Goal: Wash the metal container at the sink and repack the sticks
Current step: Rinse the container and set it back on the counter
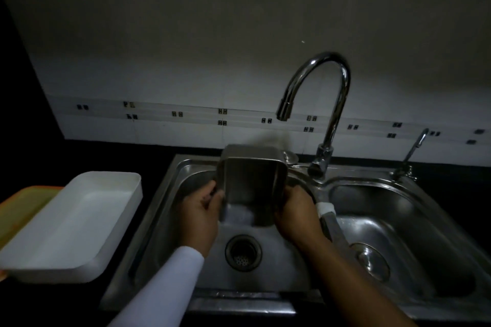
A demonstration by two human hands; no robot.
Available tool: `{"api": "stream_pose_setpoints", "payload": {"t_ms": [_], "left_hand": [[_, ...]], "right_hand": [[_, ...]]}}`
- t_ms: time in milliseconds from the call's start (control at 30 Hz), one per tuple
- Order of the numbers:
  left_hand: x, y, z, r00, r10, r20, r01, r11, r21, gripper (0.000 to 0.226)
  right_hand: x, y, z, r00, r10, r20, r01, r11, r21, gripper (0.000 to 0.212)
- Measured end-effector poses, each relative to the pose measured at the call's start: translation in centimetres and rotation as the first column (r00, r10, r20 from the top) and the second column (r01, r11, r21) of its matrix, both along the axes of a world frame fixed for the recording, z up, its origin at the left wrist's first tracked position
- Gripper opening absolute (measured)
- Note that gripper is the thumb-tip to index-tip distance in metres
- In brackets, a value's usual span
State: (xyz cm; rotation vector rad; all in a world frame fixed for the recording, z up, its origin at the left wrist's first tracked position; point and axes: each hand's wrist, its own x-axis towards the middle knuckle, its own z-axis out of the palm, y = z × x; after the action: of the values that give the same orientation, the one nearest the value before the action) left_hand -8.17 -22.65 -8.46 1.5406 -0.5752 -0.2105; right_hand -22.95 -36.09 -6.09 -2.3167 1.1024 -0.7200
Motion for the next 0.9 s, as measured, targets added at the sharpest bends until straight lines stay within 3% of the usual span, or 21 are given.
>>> {"api": "stream_pose_setpoints", "payload": {"t_ms": [67, 133, 333, 400, 500, 633, 733, 900], "left_hand": [[-1.2, 1.2, -0.6, 1.000, -0.004, -0.007, 0.004, 1.000, 0.020, 0.035], [-1.8, 2.4, -0.2, 0.998, 0.015, 0.062, -0.018, 0.999, 0.033, 0.039], [-0.3, 5.4, 2.2, 0.962, 0.045, 0.270, -0.077, 0.991, 0.110, 0.024], [1.3, 7.3, 3.9, 0.942, 0.133, 0.309, -0.155, 0.987, 0.047, 0.025], [4.4, 10.5, 6.7, 0.869, 0.301, 0.394, -0.284, 0.953, -0.102, 0.031], [8.9, 15.9, 10.3, 0.817, 0.479, 0.323, -0.416, 0.876, -0.245, 0.032], [11.9, 19.4, 11.7, 0.782, 0.498, 0.374, -0.476, 0.865, -0.158, 0.029], [14.8, 23.5, 10.8, 0.832, 0.346, 0.434, -0.453, 0.875, 0.169, 0.042]], "right_hand": [[-0.8, 1.3, -0.8, 1.000, 0.002, 0.021, -0.001, 1.000, -0.007, 0.013], [-1.5, 2.5, -0.6, 0.993, -0.014, 0.114, 0.020, 0.999, -0.050, 0.024], [-0.1, 5.7, 3.2, 0.978, -0.033, 0.206, 0.063, 0.988, -0.139, 0.029], [1.7, 7.5, 5.4, 0.963, 0.015, 0.270, 0.038, 0.981, -0.191, 0.030], [5.2, 10.5, 8.4, 0.919, 0.114, 0.378, -0.071, 0.990, -0.126, 0.039], [10.1, 15.8, 11.4, 0.883, 0.212, 0.420, -0.220, 0.975, -0.029, 0.053], [13.7, 19.0, 11.7, 0.878, 0.217, 0.426, -0.251, 0.968, 0.024, 0.047], [18.1, 21.5, 9.2, 0.907, 0.220, 0.360, -0.327, 0.906, 0.270, 0.008]]}}
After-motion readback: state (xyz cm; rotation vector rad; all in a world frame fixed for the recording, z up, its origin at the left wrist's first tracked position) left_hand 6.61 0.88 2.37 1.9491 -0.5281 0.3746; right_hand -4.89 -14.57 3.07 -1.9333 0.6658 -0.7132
